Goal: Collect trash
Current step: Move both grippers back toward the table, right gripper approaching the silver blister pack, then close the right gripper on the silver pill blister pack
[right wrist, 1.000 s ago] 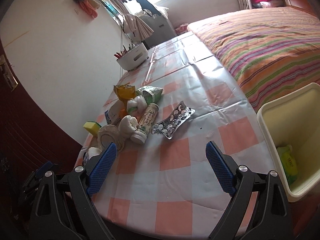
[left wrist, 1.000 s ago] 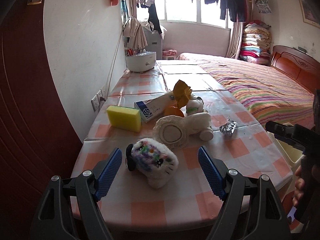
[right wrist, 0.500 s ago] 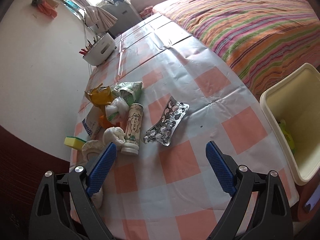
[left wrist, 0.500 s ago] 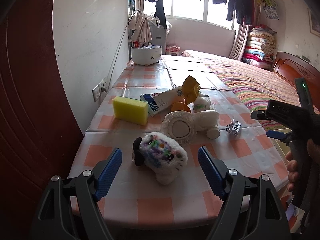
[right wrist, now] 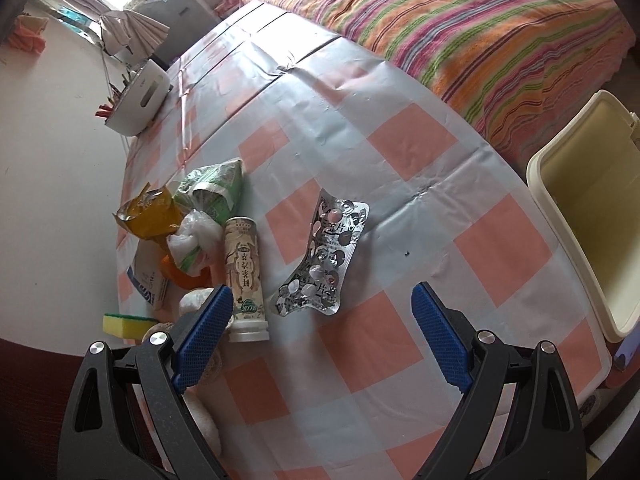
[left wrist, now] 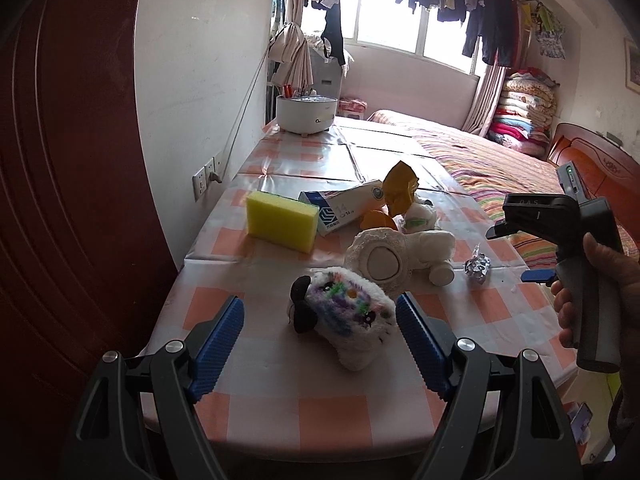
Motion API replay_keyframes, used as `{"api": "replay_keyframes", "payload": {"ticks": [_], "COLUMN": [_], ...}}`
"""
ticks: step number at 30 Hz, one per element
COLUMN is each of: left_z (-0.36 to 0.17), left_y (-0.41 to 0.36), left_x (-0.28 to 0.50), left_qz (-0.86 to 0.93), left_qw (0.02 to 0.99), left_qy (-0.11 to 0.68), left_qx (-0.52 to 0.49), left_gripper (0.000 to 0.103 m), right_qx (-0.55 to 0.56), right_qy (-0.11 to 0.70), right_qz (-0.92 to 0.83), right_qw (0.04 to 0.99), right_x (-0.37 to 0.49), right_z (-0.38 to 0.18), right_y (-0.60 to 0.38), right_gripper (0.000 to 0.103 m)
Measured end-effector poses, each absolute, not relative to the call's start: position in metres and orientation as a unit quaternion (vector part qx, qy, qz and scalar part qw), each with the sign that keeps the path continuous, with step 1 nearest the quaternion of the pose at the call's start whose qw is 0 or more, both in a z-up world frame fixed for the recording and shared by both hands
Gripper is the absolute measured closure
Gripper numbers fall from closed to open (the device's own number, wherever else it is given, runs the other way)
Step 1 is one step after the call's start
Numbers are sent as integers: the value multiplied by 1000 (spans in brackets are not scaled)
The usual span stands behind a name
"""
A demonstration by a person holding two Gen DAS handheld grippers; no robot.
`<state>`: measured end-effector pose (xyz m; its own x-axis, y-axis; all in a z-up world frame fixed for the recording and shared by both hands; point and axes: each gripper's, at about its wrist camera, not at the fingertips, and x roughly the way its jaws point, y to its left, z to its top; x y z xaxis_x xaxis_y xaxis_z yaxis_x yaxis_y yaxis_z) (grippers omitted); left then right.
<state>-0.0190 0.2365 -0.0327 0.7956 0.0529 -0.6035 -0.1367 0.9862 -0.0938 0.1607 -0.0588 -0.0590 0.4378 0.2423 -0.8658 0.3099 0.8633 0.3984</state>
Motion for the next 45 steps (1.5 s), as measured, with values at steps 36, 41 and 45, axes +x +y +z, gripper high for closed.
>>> {"api": "replay_keyframes", "payload": {"ticks": [36, 41, 45], "left_z": [-43, -45, -44], "left_y": [250, 247, 244], "left_x": [-14, -12, -12], "left_qz": [49, 51, 52], "left_qw": [939, 937, 937], "left_qy": [326, 334, 335], "left_qx": [-93, -87, -85], "left_gripper": [27, 27, 27], "right_qx": [231, 230, 228], "right_qy": [547, 532, 512], "right_qz": [16, 34, 44], "right_qw": [804, 814, 827], "right_x": [188, 182, 174], "right_z": [-95, -96, -90], "right_y": [-37, -42, -48], "right_gripper": [67, 69, 69]}}
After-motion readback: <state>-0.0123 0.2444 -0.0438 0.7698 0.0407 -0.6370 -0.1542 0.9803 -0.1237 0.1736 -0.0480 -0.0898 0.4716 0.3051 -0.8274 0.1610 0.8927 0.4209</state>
